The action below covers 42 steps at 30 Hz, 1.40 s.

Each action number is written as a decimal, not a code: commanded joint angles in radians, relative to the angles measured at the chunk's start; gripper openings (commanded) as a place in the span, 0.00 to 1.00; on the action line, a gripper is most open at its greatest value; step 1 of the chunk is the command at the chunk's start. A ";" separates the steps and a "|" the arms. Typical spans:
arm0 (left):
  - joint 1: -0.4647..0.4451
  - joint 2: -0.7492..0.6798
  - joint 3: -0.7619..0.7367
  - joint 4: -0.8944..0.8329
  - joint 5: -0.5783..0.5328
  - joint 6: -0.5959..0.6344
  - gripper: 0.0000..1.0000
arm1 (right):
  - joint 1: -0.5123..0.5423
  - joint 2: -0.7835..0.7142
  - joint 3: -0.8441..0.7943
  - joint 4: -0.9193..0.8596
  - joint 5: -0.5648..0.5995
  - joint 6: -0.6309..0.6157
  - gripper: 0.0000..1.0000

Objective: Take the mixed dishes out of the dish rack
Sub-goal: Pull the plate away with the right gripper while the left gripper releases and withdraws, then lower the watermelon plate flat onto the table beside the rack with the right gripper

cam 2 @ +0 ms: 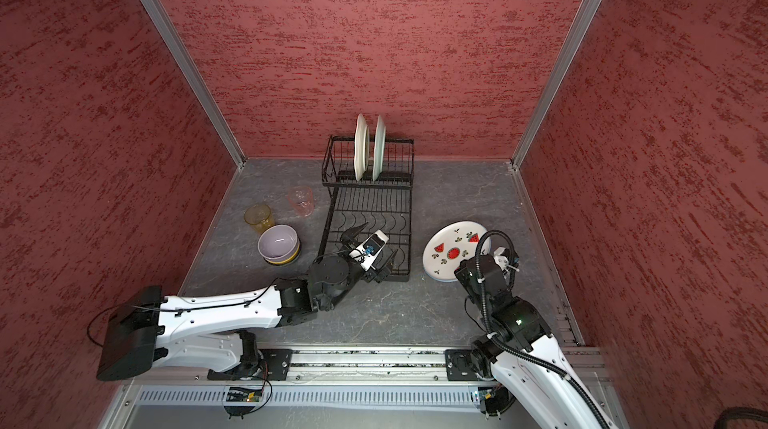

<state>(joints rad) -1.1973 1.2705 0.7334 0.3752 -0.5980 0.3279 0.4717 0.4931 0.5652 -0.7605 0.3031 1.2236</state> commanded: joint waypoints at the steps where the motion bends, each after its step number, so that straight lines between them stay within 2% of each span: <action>1: 0.011 -0.023 -0.019 0.027 0.022 -0.028 1.00 | -0.014 0.015 0.022 0.108 0.047 0.019 0.00; 9: 0.036 -0.067 -0.051 0.021 0.038 -0.052 0.99 | -0.053 0.128 -0.014 0.232 -0.026 0.008 0.00; 19: 0.066 -0.112 -0.094 0.012 0.040 -0.082 0.99 | -0.219 0.281 -0.111 0.410 -0.252 0.004 0.00; 28: 0.086 -0.123 -0.109 0.014 0.041 -0.093 0.99 | -0.278 0.421 -0.152 0.482 -0.324 0.013 0.00; 30: 0.088 -0.122 -0.109 0.013 0.041 -0.095 0.99 | -0.283 0.433 -0.161 0.491 -0.330 0.018 0.08; 33: 0.091 -0.124 -0.110 0.012 0.041 -0.094 0.99 | -0.288 0.431 -0.168 0.489 -0.323 0.021 0.11; 36: 0.094 -0.128 -0.114 0.017 0.043 -0.096 0.99 | -0.291 0.427 -0.168 0.476 -0.306 0.016 0.22; 42: 0.102 -0.128 -0.118 0.021 0.049 -0.111 1.00 | -0.300 0.462 -0.180 0.492 -0.316 -0.004 0.22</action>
<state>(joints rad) -1.1023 1.1625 0.6338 0.3752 -0.5579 0.2359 0.1806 0.9356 0.3939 -0.2749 -0.0193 1.2301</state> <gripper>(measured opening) 0.995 0.221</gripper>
